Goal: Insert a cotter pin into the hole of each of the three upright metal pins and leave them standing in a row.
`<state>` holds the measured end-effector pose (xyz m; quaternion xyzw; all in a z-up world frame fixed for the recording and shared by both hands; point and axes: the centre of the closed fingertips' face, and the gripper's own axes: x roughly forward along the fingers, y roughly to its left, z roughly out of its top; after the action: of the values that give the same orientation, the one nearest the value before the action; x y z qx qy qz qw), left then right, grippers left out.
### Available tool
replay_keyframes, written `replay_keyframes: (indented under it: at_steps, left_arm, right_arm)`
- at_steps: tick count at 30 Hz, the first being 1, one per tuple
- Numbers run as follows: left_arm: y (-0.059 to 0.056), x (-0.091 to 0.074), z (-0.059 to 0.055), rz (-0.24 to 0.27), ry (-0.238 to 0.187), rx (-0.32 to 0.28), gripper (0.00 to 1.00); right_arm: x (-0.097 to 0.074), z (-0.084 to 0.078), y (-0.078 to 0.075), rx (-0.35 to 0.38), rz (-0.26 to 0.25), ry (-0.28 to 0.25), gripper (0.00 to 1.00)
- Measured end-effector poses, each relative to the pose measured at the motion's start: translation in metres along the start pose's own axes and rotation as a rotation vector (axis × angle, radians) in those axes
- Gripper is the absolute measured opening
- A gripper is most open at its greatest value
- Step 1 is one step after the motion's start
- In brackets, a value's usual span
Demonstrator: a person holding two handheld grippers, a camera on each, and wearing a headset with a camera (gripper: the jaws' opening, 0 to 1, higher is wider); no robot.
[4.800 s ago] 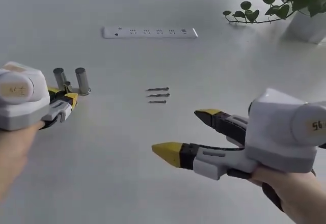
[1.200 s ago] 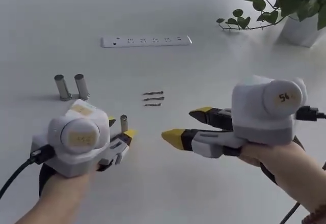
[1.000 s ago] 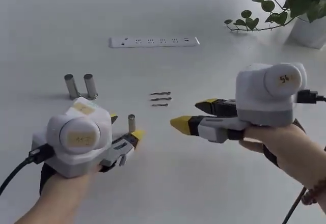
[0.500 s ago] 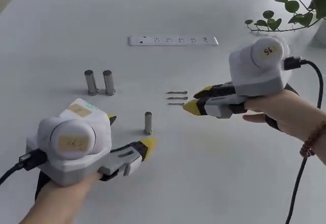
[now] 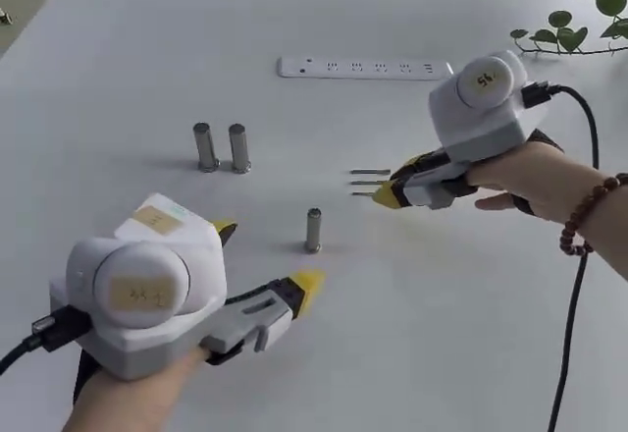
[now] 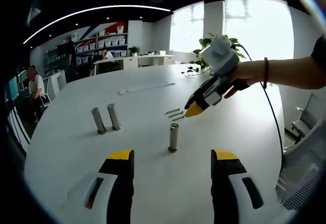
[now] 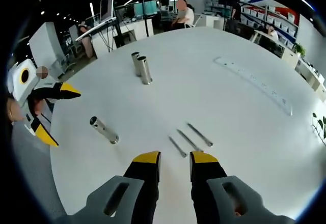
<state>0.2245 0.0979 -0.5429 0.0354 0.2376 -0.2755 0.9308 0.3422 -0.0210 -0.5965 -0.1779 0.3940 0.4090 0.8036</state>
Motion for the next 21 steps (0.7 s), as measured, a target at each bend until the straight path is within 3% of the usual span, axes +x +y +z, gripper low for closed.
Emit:
replay_keyframes:
  at_steps: [4, 5, 10, 17, 21]
  left_arm:
    - [0.004, -0.002, 0.003, 0.001, -0.005, -0.010, 0.61]
    - [0.005, -0.003, 0.003, 0.002, -0.005, -0.012, 0.61]
    - [0.009, -0.004, 0.005, 0.005, -0.011, -0.025, 0.60]
    - [0.012, -0.004, 0.006, 0.012, -0.016, -0.032, 0.57]
    - [0.015, -0.005, 0.002, 0.034, -0.006, -0.040, 0.56]
  right_arm:
    - [0.004, -0.002, 0.005, -0.016, 0.005, 0.033, 0.18]
    - [0.010, -0.005, -0.002, -0.020, 0.009, 0.044, 0.17]
    - [0.014, -0.008, -0.003, -0.043, 0.009, 0.074, 0.15]
    - [0.015, -0.006, -0.008, -0.034, 0.012, 0.083, 0.10]
    - [0.013, -0.009, -0.007, -0.103, 0.004, 0.105, 0.06]
